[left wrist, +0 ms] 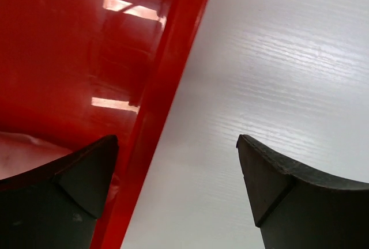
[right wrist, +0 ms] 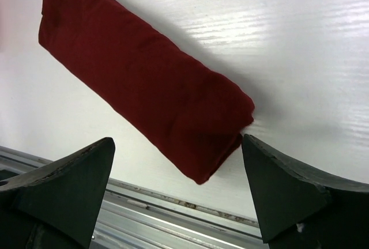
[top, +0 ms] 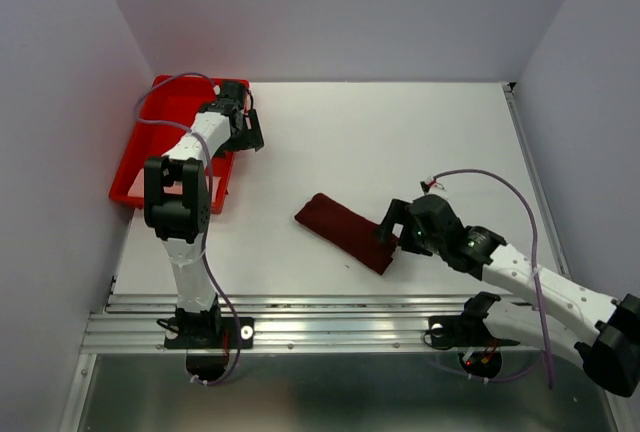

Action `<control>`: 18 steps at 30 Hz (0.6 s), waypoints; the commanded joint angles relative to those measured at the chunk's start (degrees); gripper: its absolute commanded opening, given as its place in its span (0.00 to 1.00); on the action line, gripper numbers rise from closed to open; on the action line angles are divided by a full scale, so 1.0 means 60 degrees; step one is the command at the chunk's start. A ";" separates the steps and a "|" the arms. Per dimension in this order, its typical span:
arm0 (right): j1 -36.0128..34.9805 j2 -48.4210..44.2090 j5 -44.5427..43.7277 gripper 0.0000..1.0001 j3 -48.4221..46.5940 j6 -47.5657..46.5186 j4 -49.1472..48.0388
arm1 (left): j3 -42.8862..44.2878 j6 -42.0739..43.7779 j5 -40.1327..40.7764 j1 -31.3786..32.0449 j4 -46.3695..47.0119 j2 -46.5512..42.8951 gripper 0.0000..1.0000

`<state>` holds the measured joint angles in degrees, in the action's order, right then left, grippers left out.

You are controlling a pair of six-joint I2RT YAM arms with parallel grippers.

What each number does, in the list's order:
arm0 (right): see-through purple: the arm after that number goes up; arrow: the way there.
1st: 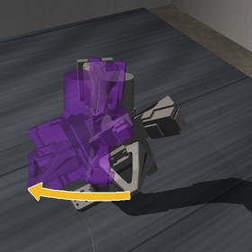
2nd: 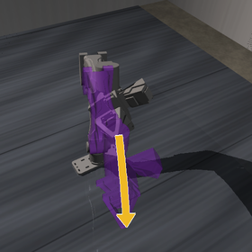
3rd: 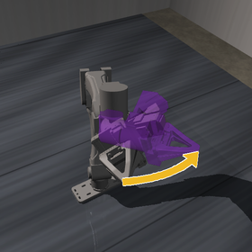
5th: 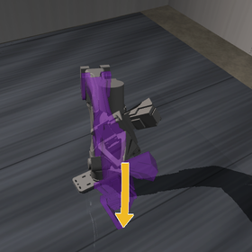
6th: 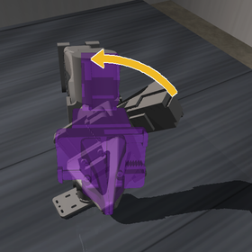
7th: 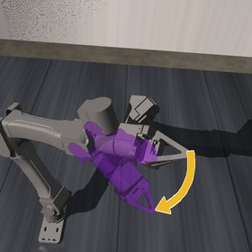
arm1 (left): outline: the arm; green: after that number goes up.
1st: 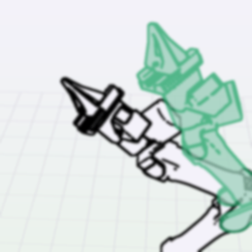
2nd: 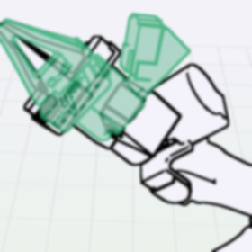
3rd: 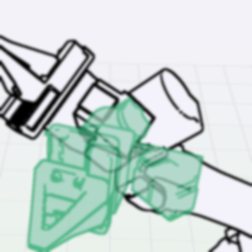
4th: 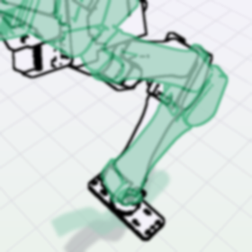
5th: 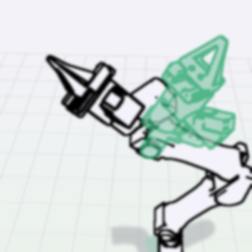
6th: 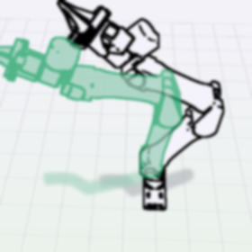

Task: Roll the t-shirts
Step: Move the bin to the center of the board.

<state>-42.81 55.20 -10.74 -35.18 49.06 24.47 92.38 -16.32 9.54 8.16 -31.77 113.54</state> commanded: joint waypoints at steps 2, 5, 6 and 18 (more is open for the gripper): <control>0.0001 -0.1419 -0.0202 0.99 0.0589 0.1240 0.0755 | 0.0278 0.0083 -0.1543 0.0177 0.0534 -0.0041 0.93; 0.0001 -0.2313 -0.0115 1.00 0.1218 0.2103 0.0960 | 0.0059 -0.0296 -0.2466 0.0483 0.0913 -0.0157 0.92; 0.0001 -0.2460 -0.0027 1.00 0.1394 0.2281 0.0961 | 0.0029 -0.0385 -0.2599 0.0601 0.1016 -0.0187 0.92; 0.0001 -0.2624 0.0985 0.96 0.3400 0.4274 -0.1014 | 0.1405 -0.1104 -0.2528 0.1993 0.1091 0.0824 0.91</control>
<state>-42.81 38.85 -6.04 -17.34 68.90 25.93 97.41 -21.39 -4.08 19.03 -25.61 118.65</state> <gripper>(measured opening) 0.980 0.916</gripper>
